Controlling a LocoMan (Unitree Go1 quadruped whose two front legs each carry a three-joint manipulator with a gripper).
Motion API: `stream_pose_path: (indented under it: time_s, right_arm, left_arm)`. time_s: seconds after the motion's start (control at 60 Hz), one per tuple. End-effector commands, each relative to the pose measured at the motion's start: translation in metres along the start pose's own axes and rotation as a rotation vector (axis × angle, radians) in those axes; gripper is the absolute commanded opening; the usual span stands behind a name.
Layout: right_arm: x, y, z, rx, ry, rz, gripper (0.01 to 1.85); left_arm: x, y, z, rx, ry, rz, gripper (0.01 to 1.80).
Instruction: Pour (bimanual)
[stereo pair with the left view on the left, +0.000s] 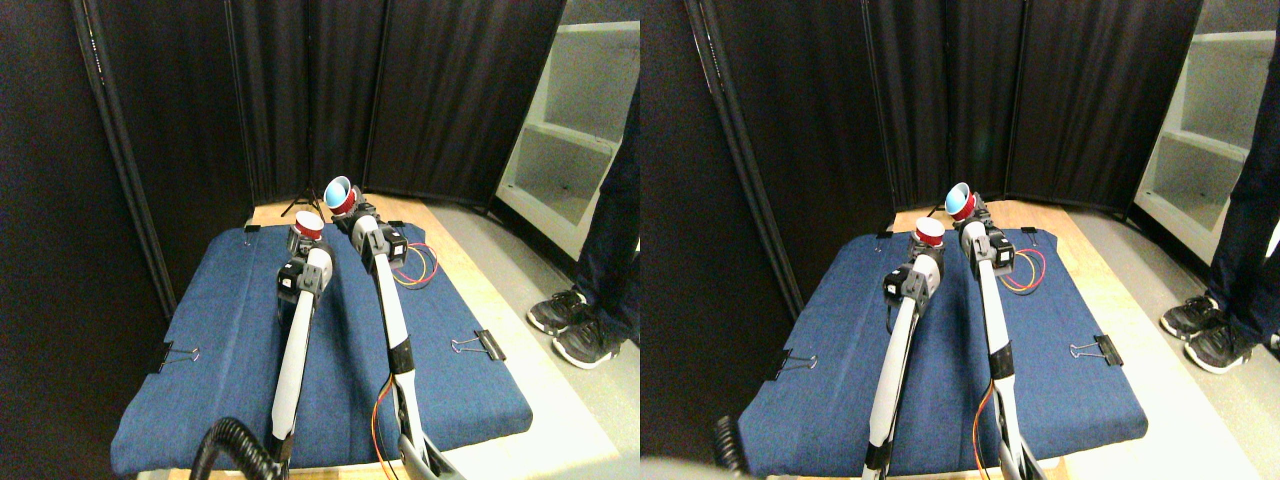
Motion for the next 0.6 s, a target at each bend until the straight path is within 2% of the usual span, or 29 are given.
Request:
stream_pose_path:
  time_s: [0.017,0.133,0.317,0.417,0.467,0.6]
  right_arm:
    - [0.0004,0.0043,0.0009,-0.008,0.003,0.035,0.38]
    - [-0.0009,0.0026,0.0008,-0.020,-0.005,0.027,0.38]
    - [-0.0035,0.0028,0.0004,-0.081,-0.003,0.020,0.39]
    - [-0.0053,0.0040,-0.0006,-0.169,0.018,0.041,0.38]
    - [-0.0064,0.0061,-0.0015,-0.280,0.038,0.078,0.39]
    - [-0.0071,0.0094,-0.0041,-0.365,0.036,0.071,0.39]
  left_arm:
    - [0.0008,-0.0064,-0.0006,0.043,0.003,-0.036,0.33]
    - [0.0018,-0.0057,0.0009,0.144,0.008,-0.050,0.33]
    - [0.0030,-0.0034,0.0006,0.132,0.006,-0.038,0.33]
    - [0.0032,-0.0024,0.0001,0.136,0.004,-0.035,0.33]
    - [0.0030,-0.0025,-0.0004,0.120,0.000,-0.033,0.33]
    - [0.0045,-0.0031,-0.0006,0.115,0.006,-0.040,0.33]
